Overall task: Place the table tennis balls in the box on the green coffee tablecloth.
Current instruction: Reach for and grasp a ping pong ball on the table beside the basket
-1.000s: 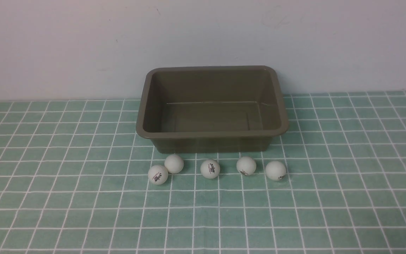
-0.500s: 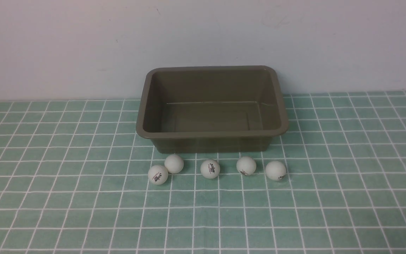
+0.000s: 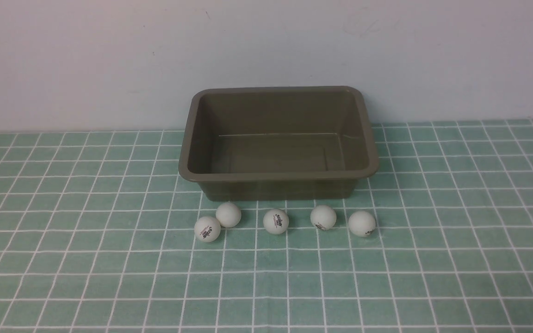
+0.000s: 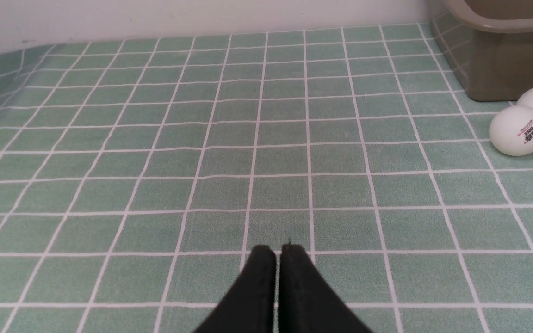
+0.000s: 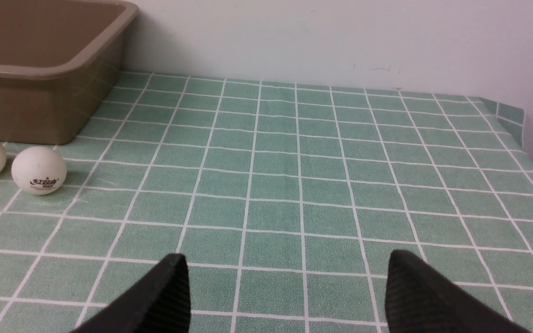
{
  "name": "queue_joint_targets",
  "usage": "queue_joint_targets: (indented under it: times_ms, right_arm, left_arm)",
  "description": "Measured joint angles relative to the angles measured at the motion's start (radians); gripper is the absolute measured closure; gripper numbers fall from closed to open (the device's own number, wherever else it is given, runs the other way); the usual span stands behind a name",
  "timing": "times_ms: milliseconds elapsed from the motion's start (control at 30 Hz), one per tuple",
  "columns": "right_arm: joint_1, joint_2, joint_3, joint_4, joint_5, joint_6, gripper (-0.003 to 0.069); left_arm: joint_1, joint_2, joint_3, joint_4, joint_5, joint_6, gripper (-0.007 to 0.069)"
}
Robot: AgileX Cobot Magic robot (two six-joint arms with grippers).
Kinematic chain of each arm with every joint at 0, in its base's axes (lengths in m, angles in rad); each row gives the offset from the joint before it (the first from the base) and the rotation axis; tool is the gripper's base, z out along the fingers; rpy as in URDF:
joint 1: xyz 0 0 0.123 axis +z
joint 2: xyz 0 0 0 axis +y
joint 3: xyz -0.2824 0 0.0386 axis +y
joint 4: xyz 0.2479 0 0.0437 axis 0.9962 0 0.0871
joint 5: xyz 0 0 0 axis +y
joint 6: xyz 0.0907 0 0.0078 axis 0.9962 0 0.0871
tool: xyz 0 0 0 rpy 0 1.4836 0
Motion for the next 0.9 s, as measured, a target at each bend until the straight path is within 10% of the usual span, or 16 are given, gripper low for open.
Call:
queue_joint_targets:
  times_ms: [900]
  right_arm:
    - [0.0, 0.0, -0.05, 0.029, -0.098, 0.019, 0.0146]
  left_arm:
    - [0.0, 0.0, 0.0, 0.0, 0.0, 0.0, 0.0629]
